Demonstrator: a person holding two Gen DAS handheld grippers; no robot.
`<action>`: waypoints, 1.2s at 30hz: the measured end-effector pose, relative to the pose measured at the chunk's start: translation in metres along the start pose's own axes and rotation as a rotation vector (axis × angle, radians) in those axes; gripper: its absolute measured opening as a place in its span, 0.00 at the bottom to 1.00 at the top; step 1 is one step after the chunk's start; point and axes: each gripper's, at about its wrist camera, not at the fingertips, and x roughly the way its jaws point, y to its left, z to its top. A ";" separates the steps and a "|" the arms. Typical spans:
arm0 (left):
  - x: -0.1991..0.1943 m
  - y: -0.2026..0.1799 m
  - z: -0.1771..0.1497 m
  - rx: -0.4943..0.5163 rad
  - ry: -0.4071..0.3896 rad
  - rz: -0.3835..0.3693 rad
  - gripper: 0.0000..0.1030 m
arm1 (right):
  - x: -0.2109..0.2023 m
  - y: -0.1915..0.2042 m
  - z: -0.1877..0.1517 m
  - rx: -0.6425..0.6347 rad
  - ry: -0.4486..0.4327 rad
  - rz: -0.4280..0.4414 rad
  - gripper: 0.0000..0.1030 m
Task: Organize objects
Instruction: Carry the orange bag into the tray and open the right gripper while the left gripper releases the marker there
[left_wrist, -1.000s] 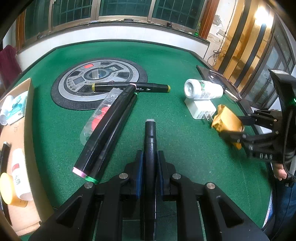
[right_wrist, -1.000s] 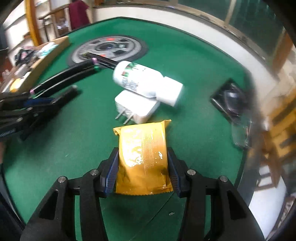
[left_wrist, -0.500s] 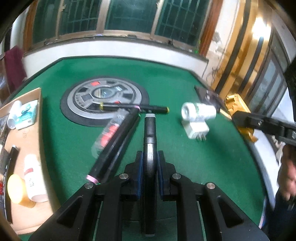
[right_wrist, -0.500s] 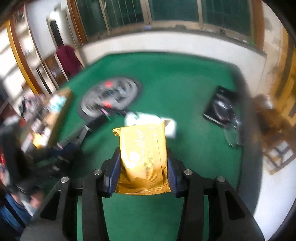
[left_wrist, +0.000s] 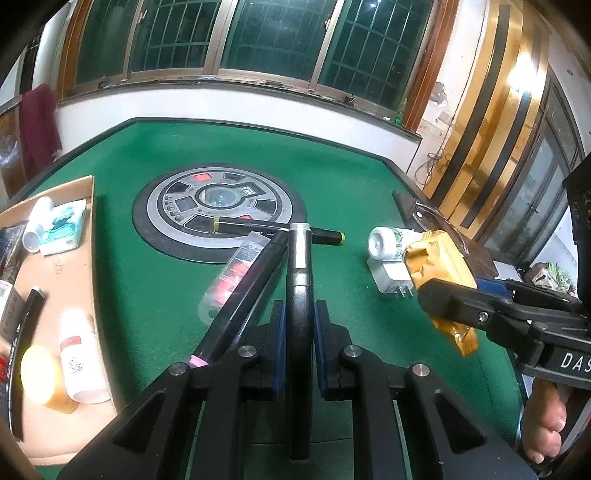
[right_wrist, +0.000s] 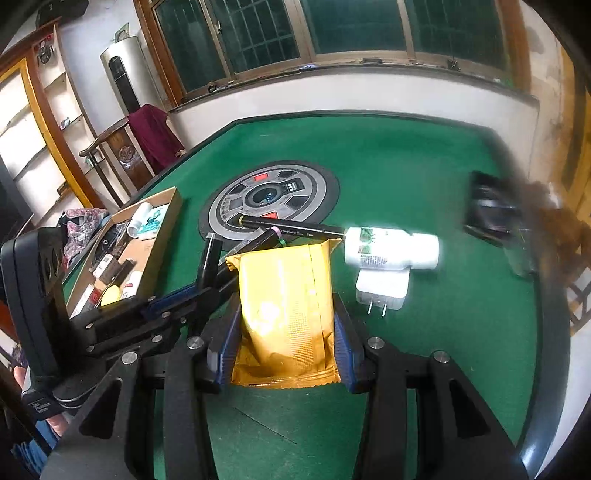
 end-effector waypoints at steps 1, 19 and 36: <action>0.000 0.000 0.000 0.002 -0.002 0.004 0.11 | 0.000 -0.001 0.000 0.006 -0.002 0.002 0.41; -0.004 0.012 -0.005 -0.083 -0.001 -0.023 0.11 | -0.003 -0.008 -0.001 0.067 0.003 0.031 0.41; -0.032 0.027 -0.015 -0.137 -0.044 -0.020 0.11 | 0.000 -0.013 -0.003 0.084 0.008 0.026 0.41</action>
